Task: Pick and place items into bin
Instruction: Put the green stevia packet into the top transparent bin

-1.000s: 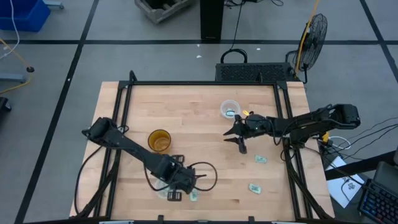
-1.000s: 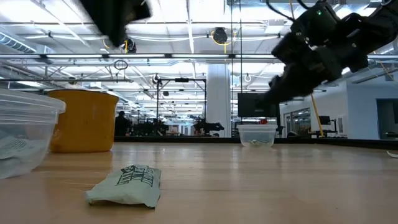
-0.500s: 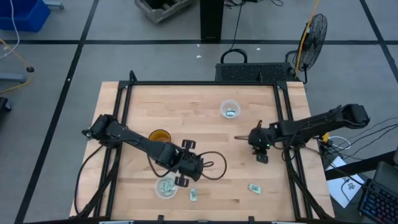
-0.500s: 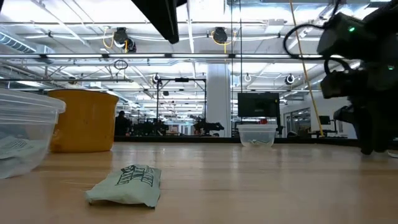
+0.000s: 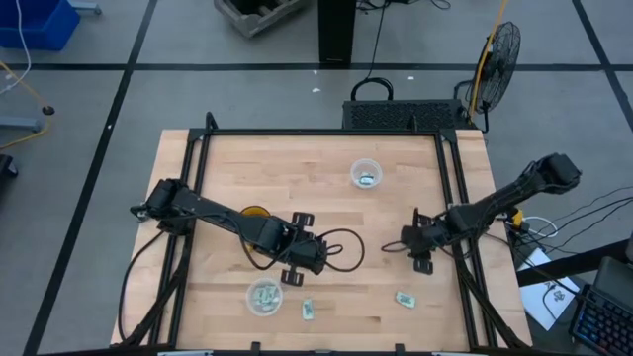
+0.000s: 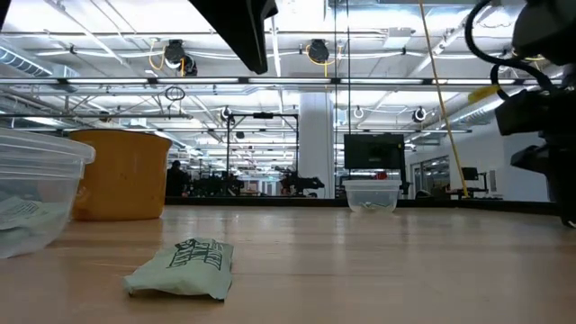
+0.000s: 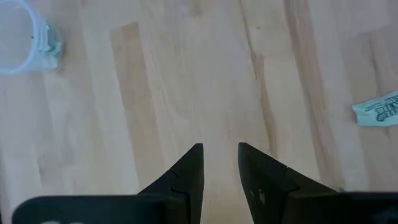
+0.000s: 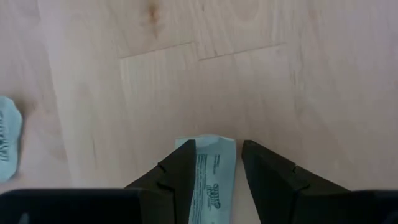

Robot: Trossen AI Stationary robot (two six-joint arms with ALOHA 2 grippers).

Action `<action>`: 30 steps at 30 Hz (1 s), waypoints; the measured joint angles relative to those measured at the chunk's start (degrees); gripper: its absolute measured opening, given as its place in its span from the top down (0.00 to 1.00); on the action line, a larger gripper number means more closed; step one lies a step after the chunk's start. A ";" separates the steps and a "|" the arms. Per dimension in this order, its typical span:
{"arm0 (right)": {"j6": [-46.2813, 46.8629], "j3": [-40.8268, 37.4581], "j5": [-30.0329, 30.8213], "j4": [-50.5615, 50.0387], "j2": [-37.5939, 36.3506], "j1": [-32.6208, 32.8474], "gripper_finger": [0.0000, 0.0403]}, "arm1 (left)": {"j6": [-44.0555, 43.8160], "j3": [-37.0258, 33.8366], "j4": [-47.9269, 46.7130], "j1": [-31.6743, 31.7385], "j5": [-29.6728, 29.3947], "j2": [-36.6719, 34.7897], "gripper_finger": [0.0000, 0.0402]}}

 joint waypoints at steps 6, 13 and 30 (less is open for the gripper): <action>3.70 -3.30 1.76 1.36 1.82 3.80 0.70 | 0.20 0.00 -0.38 -0.02 -0.37 0.00 0.74; 12.07 -5.72 4.75 3.61 1.80 5.13 0.91 | 0.34 0.00 -3.12 0.00 -2.23 0.00 0.74; -17.39 -6.05 29.48 47.15 1.00 0.73 1.00 | -2.46 -0.04 -17.41 3.91 -11.50 0.00 0.74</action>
